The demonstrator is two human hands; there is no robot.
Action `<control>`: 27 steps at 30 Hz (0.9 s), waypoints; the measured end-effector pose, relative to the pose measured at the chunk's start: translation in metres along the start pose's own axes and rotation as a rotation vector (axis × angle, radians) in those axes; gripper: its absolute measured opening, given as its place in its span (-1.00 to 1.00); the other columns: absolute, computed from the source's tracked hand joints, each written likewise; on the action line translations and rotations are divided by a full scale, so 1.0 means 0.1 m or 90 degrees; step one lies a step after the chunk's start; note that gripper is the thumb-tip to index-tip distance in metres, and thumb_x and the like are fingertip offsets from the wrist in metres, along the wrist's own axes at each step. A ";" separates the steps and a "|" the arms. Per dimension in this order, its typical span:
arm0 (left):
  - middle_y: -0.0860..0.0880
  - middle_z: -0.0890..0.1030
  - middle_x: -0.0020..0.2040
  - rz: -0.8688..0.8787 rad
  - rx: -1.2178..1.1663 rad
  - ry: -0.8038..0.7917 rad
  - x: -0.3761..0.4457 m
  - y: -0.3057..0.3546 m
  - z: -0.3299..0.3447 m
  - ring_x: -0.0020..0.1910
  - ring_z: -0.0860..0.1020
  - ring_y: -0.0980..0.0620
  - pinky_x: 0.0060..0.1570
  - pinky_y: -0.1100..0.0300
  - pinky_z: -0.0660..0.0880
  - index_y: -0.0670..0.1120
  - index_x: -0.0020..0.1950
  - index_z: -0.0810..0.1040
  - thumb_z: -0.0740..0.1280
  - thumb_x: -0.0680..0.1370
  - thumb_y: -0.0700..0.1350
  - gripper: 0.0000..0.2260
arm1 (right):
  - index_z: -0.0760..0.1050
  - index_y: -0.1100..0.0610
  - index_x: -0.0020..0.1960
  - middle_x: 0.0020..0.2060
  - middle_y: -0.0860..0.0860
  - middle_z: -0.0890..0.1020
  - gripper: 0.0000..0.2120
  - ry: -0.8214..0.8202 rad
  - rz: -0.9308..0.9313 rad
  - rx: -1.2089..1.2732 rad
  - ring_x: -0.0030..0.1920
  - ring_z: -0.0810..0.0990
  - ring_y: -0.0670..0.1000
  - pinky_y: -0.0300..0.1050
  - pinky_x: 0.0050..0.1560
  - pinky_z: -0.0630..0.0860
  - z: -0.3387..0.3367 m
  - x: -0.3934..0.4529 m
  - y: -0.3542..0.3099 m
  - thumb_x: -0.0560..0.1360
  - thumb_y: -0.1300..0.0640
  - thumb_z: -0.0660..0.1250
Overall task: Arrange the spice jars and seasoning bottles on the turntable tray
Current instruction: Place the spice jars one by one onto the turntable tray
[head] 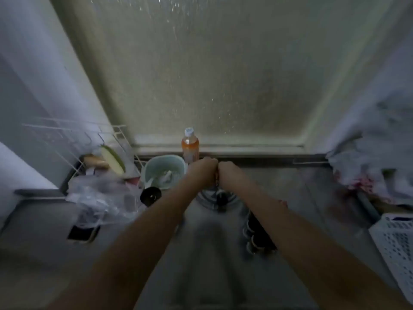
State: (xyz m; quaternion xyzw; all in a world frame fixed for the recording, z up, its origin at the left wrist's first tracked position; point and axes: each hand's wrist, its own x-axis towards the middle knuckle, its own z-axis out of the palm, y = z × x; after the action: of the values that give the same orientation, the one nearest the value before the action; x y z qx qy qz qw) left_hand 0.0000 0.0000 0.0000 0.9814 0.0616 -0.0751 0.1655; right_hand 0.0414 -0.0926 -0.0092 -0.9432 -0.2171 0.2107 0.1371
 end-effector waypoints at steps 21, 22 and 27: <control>-0.15 0.50 -0.10 0.034 -0.124 0.181 -0.09 -0.73 2.02 -0.30 0.49 -0.16 -0.34 0.06 0.36 -0.15 -0.12 0.47 0.03 0.58 0.05 -0.66 | 0.45 0.17 -0.19 -0.19 0.16 0.60 -0.75 0.338 0.012 0.065 -0.10 0.50 0.19 -0.01 -0.19 0.34 1.92 0.11 0.57 0.59 0.11 0.12; -0.14 0.51 -0.16 0.042 -0.116 0.220 -0.10 -0.74 2.07 -0.35 0.48 -0.14 -0.38 0.07 0.36 -0.14 -0.18 0.46 0.00 0.55 0.07 -0.63 | 0.45 0.16 -0.22 -0.24 0.14 0.60 -0.73 0.368 0.013 0.056 -0.14 0.51 0.18 -0.05 -0.23 0.29 1.99 0.10 0.59 0.58 0.09 0.10; -0.08 0.45 -0.33 0.079 -0.116 0.369 -0.17 -0.83 2.25 -0.50 0.35 -0.06 -0.49 0.20 0.16 -0.05 -0.32 0.30 0.06 0.51 0.00 -0.76 | 0.45 0.12 -0.16 -0.17 0.10 0.61 -0.70 0.426 -0.012 -0.001 -0.08 0.51 0.15 -0.09 -0.18 0.23 2.13 0.07 0.59 0.58 0.02 0.03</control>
State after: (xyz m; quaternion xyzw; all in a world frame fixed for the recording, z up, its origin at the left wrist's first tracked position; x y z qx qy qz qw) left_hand -0.0574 0.0011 -0.2331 0.9449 0.0530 0.2240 0.2328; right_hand -0.0296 -0.1053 -0.2183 -0.9582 -0.1689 -0.1119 0.2019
